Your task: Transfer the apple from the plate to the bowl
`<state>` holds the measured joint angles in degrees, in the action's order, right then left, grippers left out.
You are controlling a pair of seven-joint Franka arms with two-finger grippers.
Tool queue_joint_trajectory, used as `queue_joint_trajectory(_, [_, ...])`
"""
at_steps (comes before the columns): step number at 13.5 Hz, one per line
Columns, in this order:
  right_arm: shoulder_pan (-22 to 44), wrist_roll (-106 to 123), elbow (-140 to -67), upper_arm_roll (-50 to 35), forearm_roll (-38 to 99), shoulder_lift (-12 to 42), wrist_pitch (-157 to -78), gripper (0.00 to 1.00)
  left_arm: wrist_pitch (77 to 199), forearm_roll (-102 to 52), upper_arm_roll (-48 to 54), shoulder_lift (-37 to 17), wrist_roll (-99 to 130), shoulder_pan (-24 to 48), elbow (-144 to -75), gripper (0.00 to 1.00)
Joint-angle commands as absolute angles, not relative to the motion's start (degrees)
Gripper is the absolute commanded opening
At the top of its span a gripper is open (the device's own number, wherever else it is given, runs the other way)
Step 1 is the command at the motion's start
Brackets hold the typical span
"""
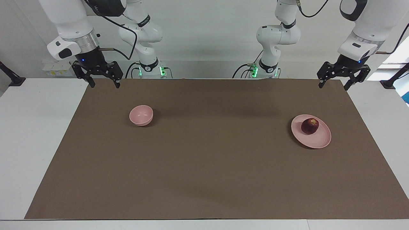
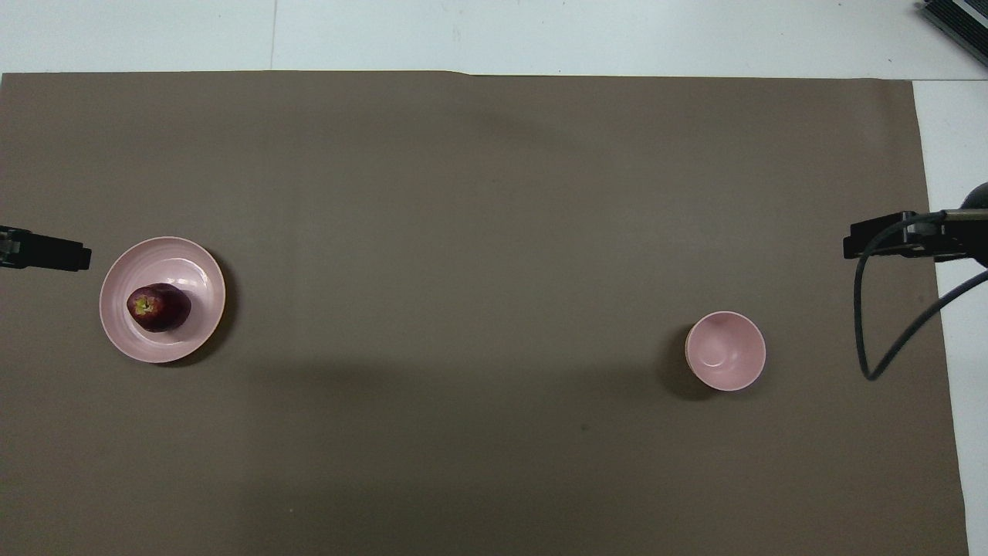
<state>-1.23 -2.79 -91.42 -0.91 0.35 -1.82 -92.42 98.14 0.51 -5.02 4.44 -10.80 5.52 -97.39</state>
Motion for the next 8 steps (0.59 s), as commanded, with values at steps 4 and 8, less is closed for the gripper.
queue_joint_trajectory(4, [-2.2, -2.5, -91.7, -1.3, 1.2, -2.5, -91.7, 1.00, 113.3, 0.4, -5.2, 5.7, -13.3, 3.8, -111.3, 1.00])
queue_joint_trajectory(8, [-2.2, -2.5, -91.7, -1.3, 1.2, -2.5, -91.7, 1.00, 121.7, 0.5, -5.2, 3.9, -14.8, 1.1, -118.7, 1.00])
